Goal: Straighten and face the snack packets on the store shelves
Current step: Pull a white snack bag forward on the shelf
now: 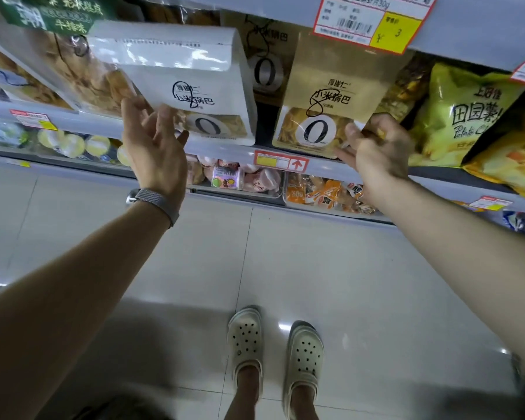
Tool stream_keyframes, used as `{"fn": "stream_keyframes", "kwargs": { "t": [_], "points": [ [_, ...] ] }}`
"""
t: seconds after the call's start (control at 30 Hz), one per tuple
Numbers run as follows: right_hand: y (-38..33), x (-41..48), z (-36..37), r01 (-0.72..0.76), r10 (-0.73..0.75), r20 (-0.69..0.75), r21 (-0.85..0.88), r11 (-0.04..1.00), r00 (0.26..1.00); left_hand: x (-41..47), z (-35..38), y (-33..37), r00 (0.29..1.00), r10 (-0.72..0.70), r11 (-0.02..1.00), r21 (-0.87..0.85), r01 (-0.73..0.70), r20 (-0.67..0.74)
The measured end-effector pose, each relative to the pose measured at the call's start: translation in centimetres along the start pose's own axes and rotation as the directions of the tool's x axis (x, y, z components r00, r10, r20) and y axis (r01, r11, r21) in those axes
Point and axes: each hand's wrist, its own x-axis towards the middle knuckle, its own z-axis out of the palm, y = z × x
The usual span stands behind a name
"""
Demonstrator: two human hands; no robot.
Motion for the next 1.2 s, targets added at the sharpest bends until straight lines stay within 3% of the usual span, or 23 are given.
{"fn": "stream_keyframes", "kwargs": {
  "t": [0.37, 0.6, 0.9, 1.2],
  "points": [
    [-0.7, -1.1, 8.0, 0.029, -0.03, 0.07, 0.023, 0.999, 0.997, -0.4, -6.1, 0.0, 0.997, -0.071, 0.997, -0.007, 0.07, -0.018],
    [-1.5, -1.4, 10.3, -0.015, 0.016, -0.037, 0.033, 0.999, 0.999, -0.8, -6.5, -0.2, 0.99, -0.137, 0.99, 0.027, 0.138, -0.019],
    [0.0, -1.1, 9.8, -0.021, 0.018, -0.032, -0.087, 0.996, 0.999, -1.4, -4.6, 0.2, 0.98, -0.175, 0.981, 0.104, 0.165, 0.095],
    [2.1, -4.9, 3.3, 0.01, -0.008, 0.031, -0.035, 0.999, 0.999, -3.0, 0.4, 1.7, 0.966, -0.14, 0.98, 0.173, 0.103, 0.217]
  ]
}}
